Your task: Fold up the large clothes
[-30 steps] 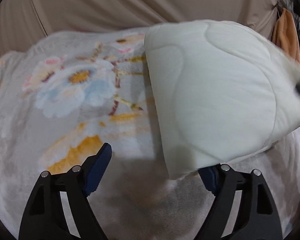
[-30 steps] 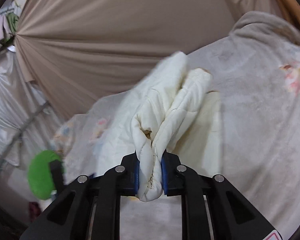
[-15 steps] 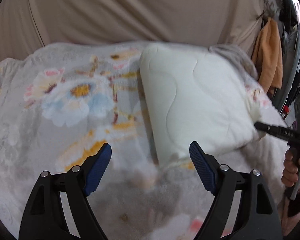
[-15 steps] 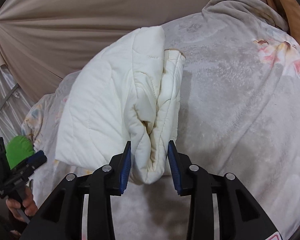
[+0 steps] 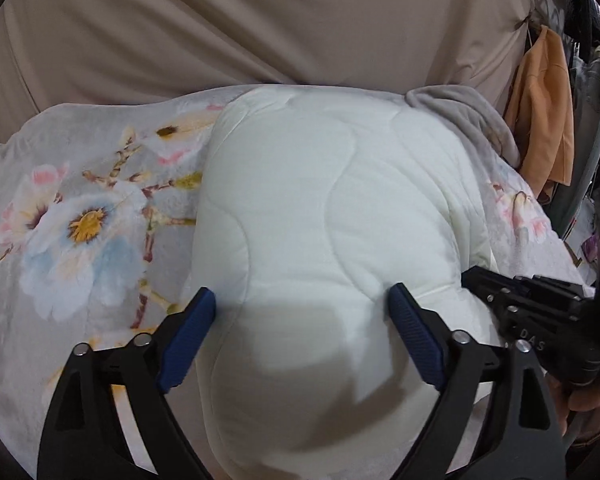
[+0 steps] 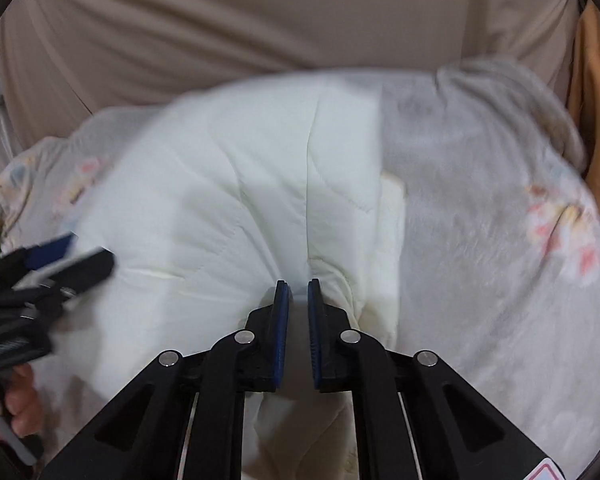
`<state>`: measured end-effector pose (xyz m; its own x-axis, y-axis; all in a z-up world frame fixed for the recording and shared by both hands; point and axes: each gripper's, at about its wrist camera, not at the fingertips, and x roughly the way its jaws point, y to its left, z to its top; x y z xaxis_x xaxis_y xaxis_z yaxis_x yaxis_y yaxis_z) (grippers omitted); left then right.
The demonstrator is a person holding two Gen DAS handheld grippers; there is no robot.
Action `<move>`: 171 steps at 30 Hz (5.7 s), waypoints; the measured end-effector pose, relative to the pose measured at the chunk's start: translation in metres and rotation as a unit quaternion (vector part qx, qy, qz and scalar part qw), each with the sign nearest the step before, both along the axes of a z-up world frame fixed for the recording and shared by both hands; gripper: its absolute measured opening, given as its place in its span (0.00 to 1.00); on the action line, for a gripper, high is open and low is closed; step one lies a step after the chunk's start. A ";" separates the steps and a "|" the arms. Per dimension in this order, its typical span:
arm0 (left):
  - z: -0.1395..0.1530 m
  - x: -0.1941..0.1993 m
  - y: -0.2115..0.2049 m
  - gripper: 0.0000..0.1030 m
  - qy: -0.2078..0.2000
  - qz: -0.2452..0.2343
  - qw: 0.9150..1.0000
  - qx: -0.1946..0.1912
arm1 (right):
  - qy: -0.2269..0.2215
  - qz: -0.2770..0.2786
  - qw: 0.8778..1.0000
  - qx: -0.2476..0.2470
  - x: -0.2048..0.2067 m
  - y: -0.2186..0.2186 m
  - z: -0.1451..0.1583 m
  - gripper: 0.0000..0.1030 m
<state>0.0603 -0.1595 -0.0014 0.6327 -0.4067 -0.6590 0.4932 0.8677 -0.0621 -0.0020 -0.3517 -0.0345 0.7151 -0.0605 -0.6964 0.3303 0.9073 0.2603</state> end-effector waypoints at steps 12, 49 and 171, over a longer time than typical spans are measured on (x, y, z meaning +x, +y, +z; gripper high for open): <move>-0.011 -0.004 -0.002 0.89 -0.023 0.009 1.000 0.014 | 0.006 0.011 1.000 0.011 -0.006 0.000 -0.002 0.03; -0.025 0.016 0.025 0.96 0.080 0.007 0.995 -0.063 | -0.003 0.053 0.968 0.246 -0.010 -0.043 -0.042 0.82; 0.062 0.113 0.219 0.72 -0.084 -0.075 0.968 -0.225 | -0.242 0.161 0.952 0.095 0.115 0.111 0.122 0.40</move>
